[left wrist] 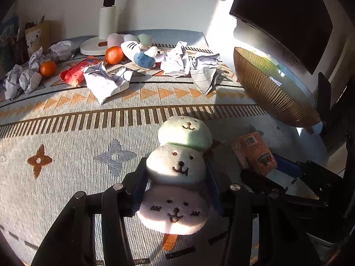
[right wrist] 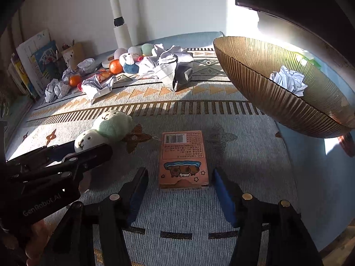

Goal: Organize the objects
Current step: 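Carry the plush and pink box into the amber bowl and open both tools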

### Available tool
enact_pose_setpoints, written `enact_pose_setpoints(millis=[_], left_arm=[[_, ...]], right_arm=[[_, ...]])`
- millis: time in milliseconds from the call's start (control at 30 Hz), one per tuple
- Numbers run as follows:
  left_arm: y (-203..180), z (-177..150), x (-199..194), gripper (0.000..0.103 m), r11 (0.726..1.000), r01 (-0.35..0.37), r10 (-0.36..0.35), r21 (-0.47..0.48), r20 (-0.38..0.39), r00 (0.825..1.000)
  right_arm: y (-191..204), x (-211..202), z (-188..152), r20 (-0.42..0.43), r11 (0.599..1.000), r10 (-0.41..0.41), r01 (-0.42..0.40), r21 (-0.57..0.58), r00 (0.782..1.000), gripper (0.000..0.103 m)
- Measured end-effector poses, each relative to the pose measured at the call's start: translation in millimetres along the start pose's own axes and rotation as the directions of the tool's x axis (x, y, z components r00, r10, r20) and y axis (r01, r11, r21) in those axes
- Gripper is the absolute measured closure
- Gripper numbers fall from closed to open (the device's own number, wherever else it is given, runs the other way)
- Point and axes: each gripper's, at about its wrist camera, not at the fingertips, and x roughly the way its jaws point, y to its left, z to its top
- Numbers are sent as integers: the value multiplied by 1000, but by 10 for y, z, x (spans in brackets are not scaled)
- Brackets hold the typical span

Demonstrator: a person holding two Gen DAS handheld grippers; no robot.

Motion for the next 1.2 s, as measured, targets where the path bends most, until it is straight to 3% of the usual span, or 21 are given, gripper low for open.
enact_pose_setpoints(millis=[33,167,267,333,433,500,567,733,967,1000,1067,1100,1200], left_arm=[[-5,-2,-8,56,1000,2,-2,-1,3,1000],[-53,16,-139,57,1000,7,-7,-1,46,999],[-129,145,-353,57,999,31,-32,11,107,994],[-215,305,-502,57,998,55,-59,29,156,986],[-440,635,-622,57,991,107,-121,79,204,972],[-626,854,-621,57,984,146,-165,102,220,961],[-819,1033,-555,57,975,189,-212,119,228,950],[-1200,1222,-142,57,957,245,-270,154,171,948],[-1388,1231,283,56,951,256,-278,172,117,954],[-1398,1235,311,52,949,262,-284,173,118,952],[-1402,1237,356,32,947,269,-293,178,126,948],[-1392,1228,346,20,951,258,-283,171,137,949],[-1318,1222,295,19,945,278,-303,171,142,943]], right_arm=[[24,-11,-1,9,1000,-28,28,-10,1000,63],[26,-112,33,36,1000,25,-25,10,999,64],[22,-427,144,130,1000,11,-12,5,992,64],[-68,-727,273,222,999,-31,25,28,975,64],[-339,-1121,480,338,986,-150,116,119,929,63],[-588,-1298,593,378,972,-196,128,198,905,63],[-835,-1362,695,377,953,-242,146,265,894,63],[-1312,-1141,807,281,916,-277,165,366,919,63],[-1599,-877,732,206,896,-282,181,406,937,63],[-1621,-856,731,204,895,-282,180,408,937,63],[-1652,-811,727,185,890,-285,188,416,941,59],[-1668,-799,719,179,887,-283,186,422,942,49],[-1686,-835,694,198,885,-283,176,431,938,46]])
